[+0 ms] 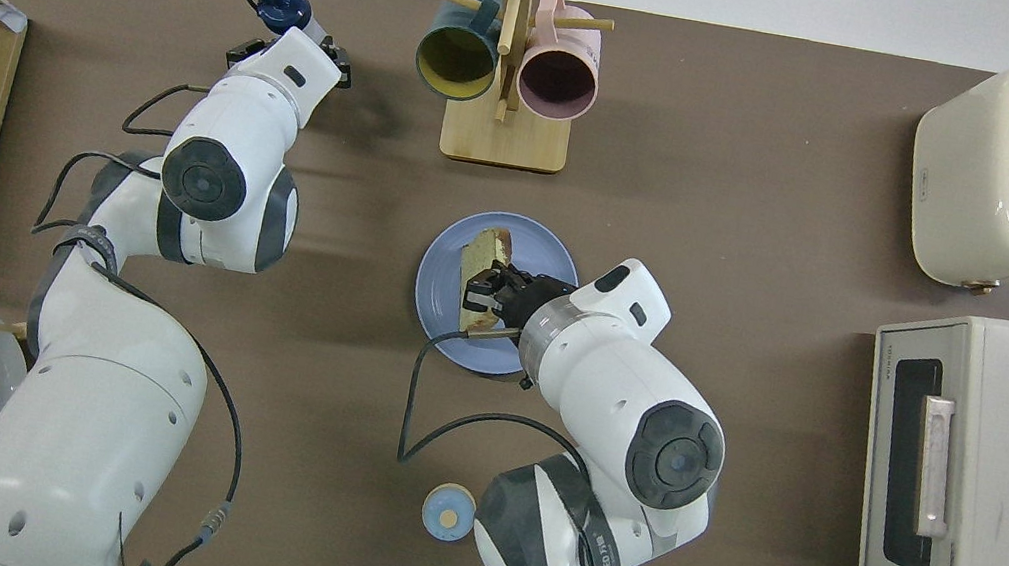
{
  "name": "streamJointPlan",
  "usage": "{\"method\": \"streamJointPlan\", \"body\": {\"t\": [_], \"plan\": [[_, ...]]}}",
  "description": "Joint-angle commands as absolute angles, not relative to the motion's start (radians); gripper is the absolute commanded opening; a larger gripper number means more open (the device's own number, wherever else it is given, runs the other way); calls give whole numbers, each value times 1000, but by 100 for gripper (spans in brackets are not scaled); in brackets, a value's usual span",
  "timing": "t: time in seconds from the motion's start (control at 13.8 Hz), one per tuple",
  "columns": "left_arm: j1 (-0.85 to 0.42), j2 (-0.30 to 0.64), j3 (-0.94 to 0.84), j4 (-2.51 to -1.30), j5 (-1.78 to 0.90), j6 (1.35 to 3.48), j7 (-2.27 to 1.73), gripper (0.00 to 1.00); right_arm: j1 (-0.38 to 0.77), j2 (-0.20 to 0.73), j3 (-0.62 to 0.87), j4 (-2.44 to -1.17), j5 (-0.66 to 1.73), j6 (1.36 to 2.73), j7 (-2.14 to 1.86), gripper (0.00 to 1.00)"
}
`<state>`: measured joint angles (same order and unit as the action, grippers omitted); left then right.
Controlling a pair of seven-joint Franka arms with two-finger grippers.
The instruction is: Put bread on plate and add seasoning
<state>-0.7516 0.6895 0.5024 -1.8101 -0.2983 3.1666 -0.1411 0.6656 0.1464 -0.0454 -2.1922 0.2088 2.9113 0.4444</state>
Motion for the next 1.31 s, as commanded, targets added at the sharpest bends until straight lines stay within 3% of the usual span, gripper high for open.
{"method": "streamJointPlan", "body": {"t": [0.0,0.36,0.58,0.65,0.73,1.23], "plan": [[-749,680,506,-1804,-290,3119,-147,0,615,130,-38,-2243,230,2925,416,0],[-746,585,524,-1813,-287,2995,-1,0,580,117,-38,-2286,233,2927,425,0],[-724,474,532,-1822,-285,2840,156,0,578,110,-38,-2292,236,2912,425,0],[-719,438,532,-1824,-285,2788,204,0,580,110,-38,-2292,236,2904,425,24],[-718,402,532,-1824,-285,2719,268,0,580,110,-38,-2289,236,2895,416,99],[-718,161,564,-1841,-243,2245,658,0,545,97,-41,-2235,230,2775,339,100]]}}
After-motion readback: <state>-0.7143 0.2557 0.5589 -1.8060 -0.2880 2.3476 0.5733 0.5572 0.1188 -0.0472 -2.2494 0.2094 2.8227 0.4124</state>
